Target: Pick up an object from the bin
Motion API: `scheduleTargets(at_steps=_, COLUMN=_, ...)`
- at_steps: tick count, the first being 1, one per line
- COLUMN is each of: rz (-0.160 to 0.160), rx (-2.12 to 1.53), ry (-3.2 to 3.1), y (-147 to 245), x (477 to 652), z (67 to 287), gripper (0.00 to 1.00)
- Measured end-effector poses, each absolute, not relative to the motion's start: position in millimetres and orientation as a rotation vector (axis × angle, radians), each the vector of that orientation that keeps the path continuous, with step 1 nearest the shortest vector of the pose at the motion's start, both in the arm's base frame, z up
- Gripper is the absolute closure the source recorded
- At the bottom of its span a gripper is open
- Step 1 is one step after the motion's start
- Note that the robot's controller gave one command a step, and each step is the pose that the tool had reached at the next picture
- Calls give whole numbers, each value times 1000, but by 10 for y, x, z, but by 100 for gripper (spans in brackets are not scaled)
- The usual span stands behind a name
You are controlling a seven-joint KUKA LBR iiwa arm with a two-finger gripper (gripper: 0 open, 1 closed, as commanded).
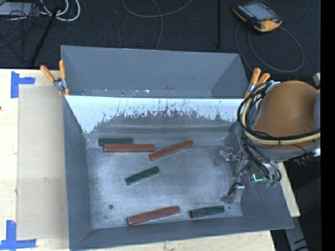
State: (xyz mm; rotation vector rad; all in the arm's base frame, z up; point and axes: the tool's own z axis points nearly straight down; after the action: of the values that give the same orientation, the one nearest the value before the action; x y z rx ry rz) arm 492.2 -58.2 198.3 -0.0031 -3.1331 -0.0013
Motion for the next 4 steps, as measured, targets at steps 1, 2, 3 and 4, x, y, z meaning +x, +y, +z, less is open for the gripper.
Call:
scheduleTargets(at_steps=1, rz=0, rx=-1, ry=-3140, y=-581, x=4938, z=2013, gripper=0)
scheduleTargets(at_steps=2, rz=1, rx=6, ry=-3147, y=-560, x=4869, z=1528, gripper=0)
scheduleTargets(at_steps=3, rz=-1, rx=-44, ry=-3141, y=-539, x=4722, z=1048, gripper=0)
scheduleTargets(at_steps=4, rz=-2, rx=-409, ry=-3110, y=-320, x=4851, z=714, gripper=100)
